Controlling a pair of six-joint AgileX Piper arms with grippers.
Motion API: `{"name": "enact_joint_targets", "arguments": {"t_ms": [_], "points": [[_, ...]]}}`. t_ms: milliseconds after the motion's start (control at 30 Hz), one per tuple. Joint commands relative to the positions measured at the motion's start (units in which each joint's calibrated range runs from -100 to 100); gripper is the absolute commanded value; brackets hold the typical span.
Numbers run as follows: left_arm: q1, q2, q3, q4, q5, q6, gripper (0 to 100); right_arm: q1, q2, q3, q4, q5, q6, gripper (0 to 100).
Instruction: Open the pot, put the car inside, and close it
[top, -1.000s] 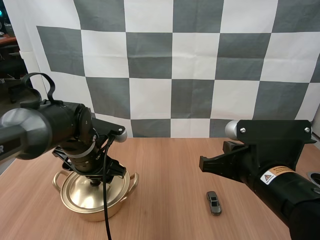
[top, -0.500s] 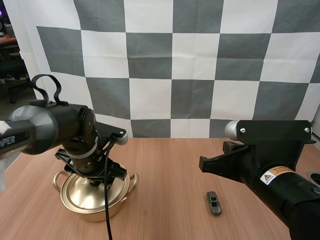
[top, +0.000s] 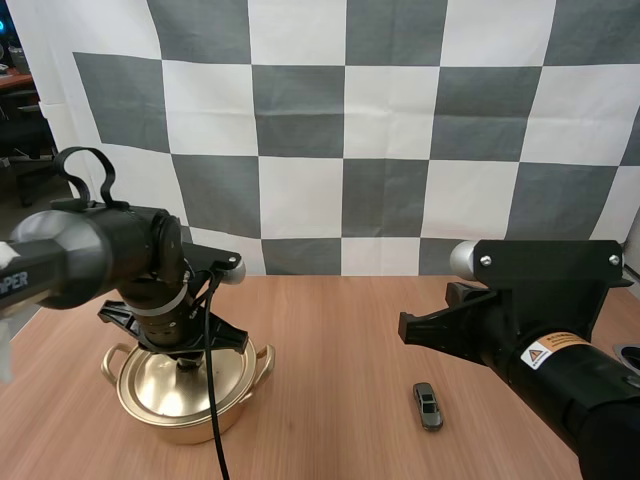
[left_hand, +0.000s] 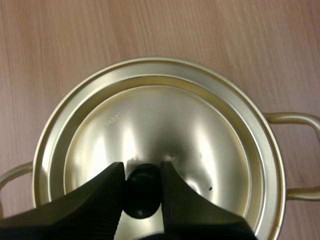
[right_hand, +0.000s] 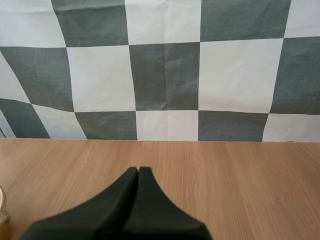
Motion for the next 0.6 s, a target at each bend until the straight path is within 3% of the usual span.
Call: {"name": "enact_joint_targets", "arguments": {"t_ms": [0, 267, 567], "points": [[0.84, 0.05, 0.04, 0.14, -0.07, -0.01, 0, -0.06, -0.07, -0.06, -0.06, 0.06, -0.02, 0], [1.02, 0.05, 0.04, -0.06, -1.81, -0.01, 0, -0.06, -0.07, -0.06, -0.06, 0.06, -0.02, 0], [1.02, -0.07, -2.26, -6.90, -0.20, 4.30, 0, -0.06, -0.07, -0.06, 0.12, 0.06, -0.02, 0]]}}
